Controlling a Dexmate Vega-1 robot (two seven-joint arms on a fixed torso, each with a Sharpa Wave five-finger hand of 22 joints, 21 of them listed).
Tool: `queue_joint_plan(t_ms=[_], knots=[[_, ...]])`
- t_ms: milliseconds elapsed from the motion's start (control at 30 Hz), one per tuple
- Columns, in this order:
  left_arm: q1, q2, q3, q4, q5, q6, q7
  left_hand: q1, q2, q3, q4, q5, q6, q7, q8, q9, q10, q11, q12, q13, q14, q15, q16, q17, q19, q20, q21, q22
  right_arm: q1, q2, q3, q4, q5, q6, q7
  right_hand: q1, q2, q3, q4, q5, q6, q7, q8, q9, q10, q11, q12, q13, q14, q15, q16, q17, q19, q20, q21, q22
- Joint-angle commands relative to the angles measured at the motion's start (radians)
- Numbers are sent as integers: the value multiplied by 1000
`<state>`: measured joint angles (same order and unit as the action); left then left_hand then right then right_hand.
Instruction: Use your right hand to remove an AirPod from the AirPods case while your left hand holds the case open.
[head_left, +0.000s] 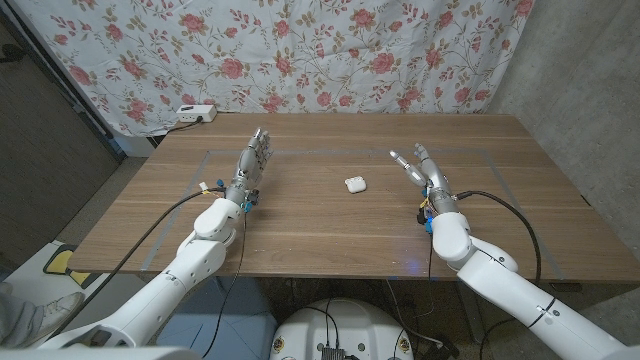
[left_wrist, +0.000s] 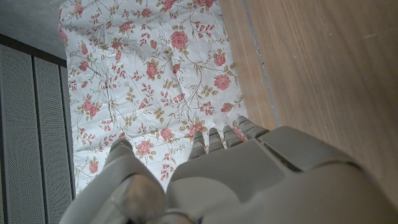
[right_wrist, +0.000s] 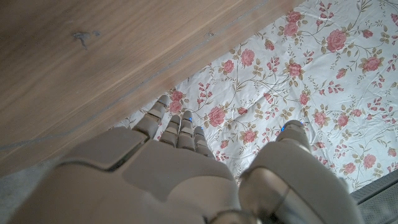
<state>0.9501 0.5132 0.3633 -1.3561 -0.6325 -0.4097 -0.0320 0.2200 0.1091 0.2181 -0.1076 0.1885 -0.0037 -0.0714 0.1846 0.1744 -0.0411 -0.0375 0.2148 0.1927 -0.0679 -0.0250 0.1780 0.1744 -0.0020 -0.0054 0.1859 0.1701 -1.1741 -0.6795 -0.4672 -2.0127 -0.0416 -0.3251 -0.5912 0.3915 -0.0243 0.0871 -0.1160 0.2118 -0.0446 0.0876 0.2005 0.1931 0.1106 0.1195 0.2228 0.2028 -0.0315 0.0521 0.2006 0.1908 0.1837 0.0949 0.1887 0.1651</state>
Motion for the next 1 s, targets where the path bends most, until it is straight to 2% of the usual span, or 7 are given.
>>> queue_joint_plan(t_ms=[33, 233, 367, 633, 1000], knots=[[-7, -2, -1, 10, -3, -1, -8, 13, -2, 6, 1, -2, 5, -4, 4, 6, 2, -3, 0, 3, -8, -1, 6, 5, -8, -5, 6, 4, 3, -9, -33, -39, -70, -76, -6, 13, 3, -1, -6, -4, -2, 4, 5, 3, 12, -1, 4, 1, 1, 5, -1, 2, 6, 1, 3, 4], [-18, -6, 4, 26, -4, 1, -18, 13, -3, 7, 0, -2, 5, -2, 4, 6, 3, -4, 0, 3, -8, -1, 6, 5, -8, -5, 6, 4, 29, -27, -61, -67, -94, -149, 44, 18, 3, 0, -9, -6, -15, 1, 0, 3, 9, 2, 1, 2, -5, 7, -3, 2, 3, 3, 1, 4], [-21, -12, 4, 36, -8, -2, -20, 13, -3, 7, 0, -2, 6, -3, 4, 6, 3, -3, 0, 3, -9, -1, 6, 5, -8, -5, 6, 4, 46, -21, -90, -74, -133, -199, 42, 21, 5, 1, -9, -7, -31, -1, -6, 3, -2, 2, -4, 3, -20, 9, -8, 2, -7, 4, -2, 4], [-28, -18, 4, 56, -10, -11, -27, 13, -3, 8, -1, -3, 6, -3, 4, 6, 6, -3, 1, 3, -10, -2, 6, 5, -8, -6, 6, 4, 52, -14, -102, -80, -155, -219, 38, 25, 7, 2, -11, -9, -29, -1, -3, 3, 9, 0, -1, 4, -9, 6, -3, 2, 2, 11, 1, 4], [-29, -21, 6, 56, -10, -14, -30, 13, -3, 9, -1, -3, 5, -4, 3, 6, 6, -3, 1, 3, -7, -1, 7, 5, -7, -6, 7, 4, 72, -6, -156, -99, -234, -297, 36, 33, 8, 3, -14, -11, -23, 2, 1, 3, 35, -1, 8, 6, 12, 4, 5, 2, 21, 20, 7, 4]])
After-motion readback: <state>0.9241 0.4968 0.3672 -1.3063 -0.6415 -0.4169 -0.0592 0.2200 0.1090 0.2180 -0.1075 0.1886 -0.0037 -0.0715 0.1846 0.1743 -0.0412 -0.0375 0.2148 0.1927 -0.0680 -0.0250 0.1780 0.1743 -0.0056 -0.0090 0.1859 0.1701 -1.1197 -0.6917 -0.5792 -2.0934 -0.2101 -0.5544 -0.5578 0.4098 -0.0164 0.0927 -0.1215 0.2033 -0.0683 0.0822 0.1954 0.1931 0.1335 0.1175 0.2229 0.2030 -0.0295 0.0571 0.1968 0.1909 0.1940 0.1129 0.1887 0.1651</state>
